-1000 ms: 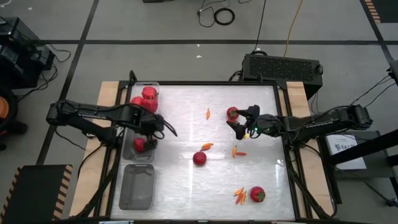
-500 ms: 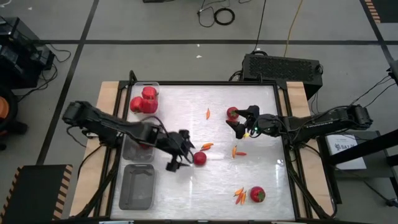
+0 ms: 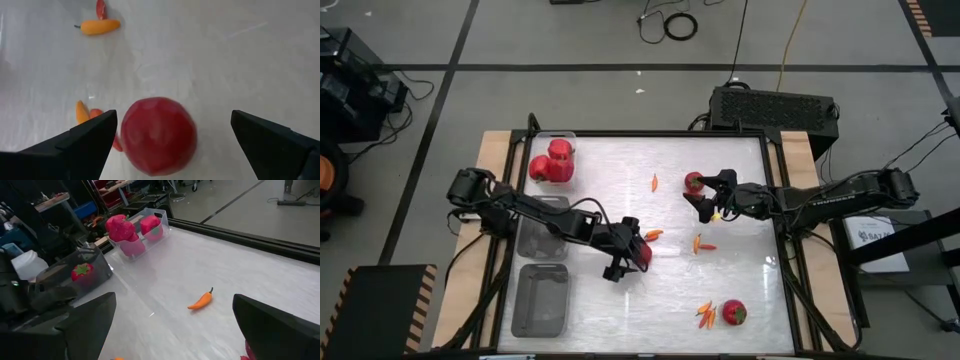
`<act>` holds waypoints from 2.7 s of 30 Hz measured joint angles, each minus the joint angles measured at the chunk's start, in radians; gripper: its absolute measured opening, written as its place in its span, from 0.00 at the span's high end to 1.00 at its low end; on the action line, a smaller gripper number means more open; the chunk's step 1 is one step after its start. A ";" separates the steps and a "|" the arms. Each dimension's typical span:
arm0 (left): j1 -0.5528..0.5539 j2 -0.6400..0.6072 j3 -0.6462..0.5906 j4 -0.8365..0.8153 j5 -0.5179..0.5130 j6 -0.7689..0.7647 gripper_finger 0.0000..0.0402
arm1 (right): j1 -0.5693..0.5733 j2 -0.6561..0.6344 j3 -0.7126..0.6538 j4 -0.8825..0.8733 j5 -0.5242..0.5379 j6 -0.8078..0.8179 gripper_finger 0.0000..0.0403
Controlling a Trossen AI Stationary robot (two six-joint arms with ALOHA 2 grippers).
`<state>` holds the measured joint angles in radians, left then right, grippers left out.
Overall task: Sort produce into baskets
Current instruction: Put the center tomato into the top black transparent bin
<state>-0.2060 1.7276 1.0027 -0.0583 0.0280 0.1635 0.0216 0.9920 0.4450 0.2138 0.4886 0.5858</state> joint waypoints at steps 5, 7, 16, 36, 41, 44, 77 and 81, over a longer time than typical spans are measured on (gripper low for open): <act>0.026 0.040 0.000 -0.001 -0.001 0.010 0.01 | -0.007 0.000 0.000 0.005 0.008 -0.018 0.02; 0.035 0.057 0.000 0.000 -0.002 0.019 0.01 | -0.008 0.000 0.000 0.012 0.009 -0.021 0.02; 0.043 0.117 0.000 0.050 0.036 0.063 0.01 | -0.009 0.000 0.000 0.022 0.009 -0.025 0.02; 0.043 0.116 0.000 0.045 0.032 0.055 0.23 | -0.009 0.000 0.000 0.021 0.009 -0.049 0.02; 0.043 0.064 0.037 -0.147 0.002 0.054 0.25 | -0.008 0.000 0.000 0.020 0.009 -0.049 0.02; 0.043 -0.018 0.064 -0.299 -0.033 0.052 0.25 | -0.008 0.005 0.000 0.022 0.009 -0.049 0.02; 0.019 -0.497 0.042 -1.337 -0.211 -0.784 0.22 | -0.009 0.188 0.000 0.295 0.043 0.094 0.02; 0.020 -0.497 -0.005 -1.339 -0.206 -0.821 0.22 | -0.009 0.188 0.000 0.295 0.043 0.087 0.02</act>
<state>-0.1856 1.2304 0.9980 -1.3972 -0.1781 -0.6571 0.0126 1.1797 0.4448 0.5091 0.5312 0.6727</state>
